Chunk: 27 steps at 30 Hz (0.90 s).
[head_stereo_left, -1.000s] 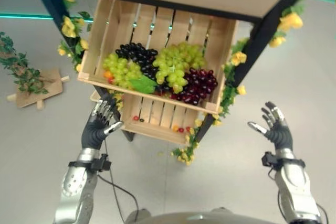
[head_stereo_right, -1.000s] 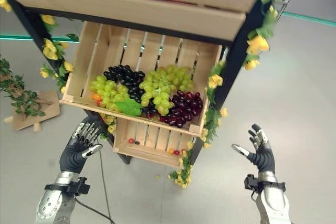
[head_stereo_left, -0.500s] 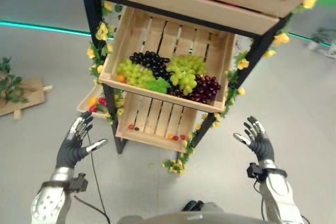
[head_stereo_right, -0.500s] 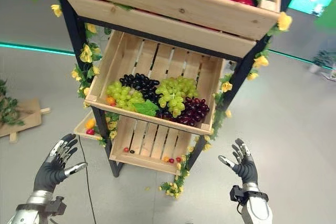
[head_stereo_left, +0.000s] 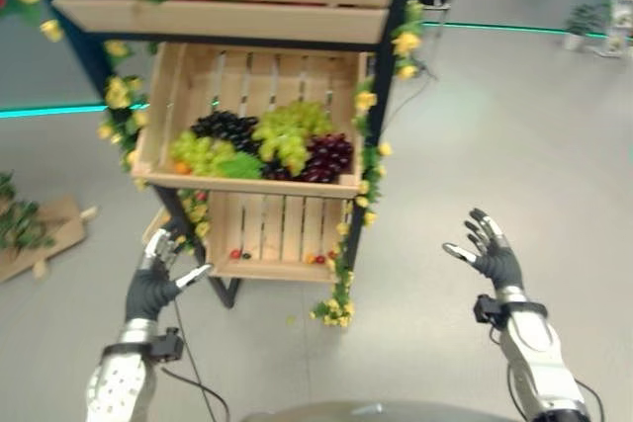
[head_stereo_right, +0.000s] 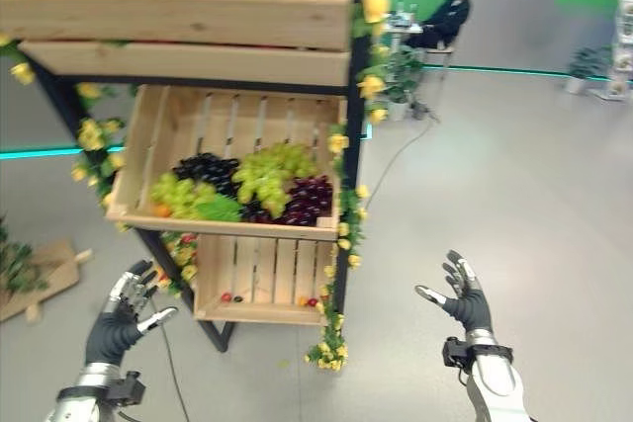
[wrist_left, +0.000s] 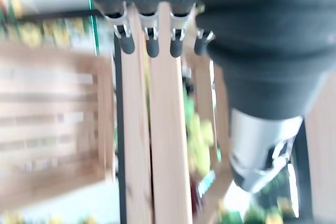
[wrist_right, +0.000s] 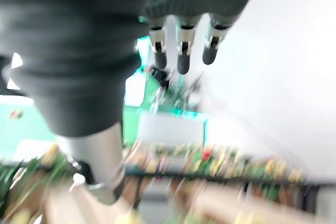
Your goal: Pick up the fruits from the basket on one side to the basket on the other side
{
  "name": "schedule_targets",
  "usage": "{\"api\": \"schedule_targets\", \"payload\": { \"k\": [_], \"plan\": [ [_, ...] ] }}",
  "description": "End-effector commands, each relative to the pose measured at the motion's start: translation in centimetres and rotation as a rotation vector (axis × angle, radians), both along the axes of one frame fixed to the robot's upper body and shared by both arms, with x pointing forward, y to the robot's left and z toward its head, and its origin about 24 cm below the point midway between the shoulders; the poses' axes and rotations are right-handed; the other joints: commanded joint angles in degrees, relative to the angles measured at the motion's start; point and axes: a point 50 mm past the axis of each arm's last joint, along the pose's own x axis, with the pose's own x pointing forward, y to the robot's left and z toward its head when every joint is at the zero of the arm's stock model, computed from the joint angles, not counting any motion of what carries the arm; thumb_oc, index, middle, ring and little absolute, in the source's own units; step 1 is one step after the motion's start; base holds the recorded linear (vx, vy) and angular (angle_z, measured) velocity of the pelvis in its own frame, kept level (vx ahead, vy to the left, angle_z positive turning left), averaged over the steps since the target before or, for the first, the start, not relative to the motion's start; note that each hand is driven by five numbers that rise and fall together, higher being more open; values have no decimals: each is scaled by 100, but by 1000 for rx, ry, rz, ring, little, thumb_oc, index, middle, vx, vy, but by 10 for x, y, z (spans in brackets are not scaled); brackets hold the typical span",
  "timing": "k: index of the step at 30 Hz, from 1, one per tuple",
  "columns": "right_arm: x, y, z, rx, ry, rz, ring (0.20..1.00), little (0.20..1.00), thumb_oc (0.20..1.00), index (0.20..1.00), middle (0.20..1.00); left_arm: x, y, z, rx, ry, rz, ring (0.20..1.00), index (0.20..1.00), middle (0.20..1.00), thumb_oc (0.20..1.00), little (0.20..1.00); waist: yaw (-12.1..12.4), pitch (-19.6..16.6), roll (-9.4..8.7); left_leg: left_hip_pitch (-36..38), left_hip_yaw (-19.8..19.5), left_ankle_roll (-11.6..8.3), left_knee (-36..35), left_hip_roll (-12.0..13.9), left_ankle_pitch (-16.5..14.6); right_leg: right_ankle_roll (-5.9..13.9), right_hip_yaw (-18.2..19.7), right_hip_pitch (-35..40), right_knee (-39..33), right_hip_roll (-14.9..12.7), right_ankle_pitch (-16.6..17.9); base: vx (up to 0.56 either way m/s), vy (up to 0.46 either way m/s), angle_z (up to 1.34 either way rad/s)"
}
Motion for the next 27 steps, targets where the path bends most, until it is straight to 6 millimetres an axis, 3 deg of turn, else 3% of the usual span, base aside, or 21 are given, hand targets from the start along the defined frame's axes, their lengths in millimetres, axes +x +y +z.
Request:
{"api": "schedule_targets", "payload": {
  "k": [1, 6, 7, 9, 10, 12, 15, 16, 17, 18, 19, 20, 22, 24, 26, 27],
  "plan": [
    [11, -9, 33, -50, -166, -6, 1000, 1000, 1000, 1000, 1000, 14, -6, 36, 47, -211, -5, 1000, 1000, 1000, 1000, 1000, -99, -18, -23, -35, -233, 144, -275, -120, 5, 684, 103, -345, -54, -513, 668, -87, -156, -2],
    [11, -17, 42, -78, -200, -39, 1000, 1000, 1000, 1000, 1000, 27, -16, 42, 34, -255, -50, 1000, 1000, 1000, 1000, 1000, -420, 26, 78, -27, -157, 92, -183, -41, -35, 626, 276, -428, 89, -526, 536, -16, -83, -6],
    [14, -20, 49, -94, -229, -48, 1000, 1000, 1000, 1000, 1000, 34, -24, 45, 7, -279, -77, 1000, 1000, 1000, 1000, 1000, -624, 73, 120, 9, -56, 104, -40, -45, -109, 609, 427, -474, 138, -545, 552, 0, -45, -17],
    [15, -22, 53, -110, -247, -51, 1000, 1000, 1000, 1000, 1000, 38, -29, 46, -18, -292, -97, 1000, 1000, 1000, 1000, 1000, -775, 92, 182, 53, 35, 119, 29, -78, -173, 605, 553, -508, 154, -578, 571, 3, -35, -24],
    [15, -22, 54, -111, -248, -51, 1000, 1000, 1000, 1000, 1000, 39, -30, 46, -18, -293, -97, 1000, 1000, 1000, 1000, 1000, -758, 97, 185, 56, 50, 120, 35, -79, -180, 605, 573, -519, 162, -578, 570, -10, -17, -27],
    [16, -25, 65, -136, -298, -63, 1000, 1000, 1000, 1000, 1000, 46, -38, 50, -47, -322, -130, 1000, 1000, 1000, 1000, 1000, -1129, 170, 294, 125, 295, 150, 184, -122, -290, 574, 1026, -745, 227, -538, 563, -22, -51, -33],
    [18, -25, 74, -157, -328, -53, 1000, 1000, 1000, 1000, 1000, 49, -41, 54, -40, -342, -150, 1000, 1000, 1000, 1000, 1000, -1286, 211, 331, 207, 523, 155, 221, -91, -357, 514, 1385, -1013, 322, -388, 450, -8, -94, -89],
    [19, -27, 81, -167, -361, -58, 1000, 1000, 1000, 1000, 1000, 52, -44, 59, -36, -360, -166, 1000, 1000, 1000, 1000, 1000, -1485, 200, 361, 317, 675, 131, 197, -1, -482, 575, 1615, -1172, 382, -170, 251, 2, -157, -127],
    [21, -27, 86, -170, -387, -65, 1000, 1000, 1000, 1000, 1000, 54, -45, 64, -24, -379, -172, 1000, 1000, 1000, 1000, 1000, -1471, 210, 357, 411, 911, 107, 149, 5, -457, 642, 1206, -1281, 485, -288, 404, 3, -153, -165],
    [21, -27, 86, -170, -390, -67, 1000, 1000, 1000, 1000, 1000, 55, -45, 64, -24, -382, -172, 1000, 1000, 1000, 1000, 1000, -1427, 229, 358, 437, 955, 104, 117, -3, -451, 642, 1250, -1307, 496, -274, 411, -149, -266, -141],
    [23, -27, 93, -189, -421, -83, 1000, 1000, 1000, 1000, 1000, 59, -42, 75, 13, -415, -183, 1000, 1000, 1000, 1000, 1000, -1268, 240, 310, 434, 1395, 86, 120, 43, -394, 687, 51, -1238, 749, -850, 803, -119, -333, -176],
    [25, -27, 93, -190, -427, -93, 1000, 1000, 1000, 1000, 1000, 60, -42, 79, 18, -426, -190, 1000, 1000, 1000, 1000, 1000, -1290, 201, 265, 377, 1443, 72, 196, 123, -365, 650, -290, -1051, 723, -970, 767, -96, -497, -101],
    [16, -34, 88, -201, -394, -123, 1000, 1000, 1000, 1000, 1000, 61, -44, 84, 9, -448, -205, 1000, 1000, 1000, 1000, 1000, -1556, 75, 196, 336, 1553, -54, 332, 404, -352, 558, 172, -1024, 665, -884, 426, 95, -429, -42],
    [12, -43, 89, -215, -392, -160, 1000, 1000, 1000, 1000, 1000, 65, -48, 83, -11, -453, -215, 1000, 1000, 1000, 1000, 1000, -1689, 15, 250, 296, 1607, -174, 860, 709, -373, 345, 604, -1007, 598, -661, -20, 133, -375, -17],
    [13, -45, 94, -215, -416, -167, 1000, 1000, 1000, 1000, 1000, 69, -53, 81, -51, -451, -230, 1000, 1000, 1000, 1000, 1000, -1651, 122, 404, 86, 1298, -490, 1891, 1184, 382, 8, 1108, -976, 745, -121, -543, 164, -294, -77],
    [16, -44, 95, -207, -425, -164, 1000, 1000, 1000, 1000, 1000, 70, -54, 80, -68, -448, -225, 1000, 1000, 1000, 1000, 1000, -1533, 177, 444, 7, 839, -617, 2250, 1184, 782, -150, 1271, -913, 751, 112, -679, 116, -164, -120]
  ]
}}
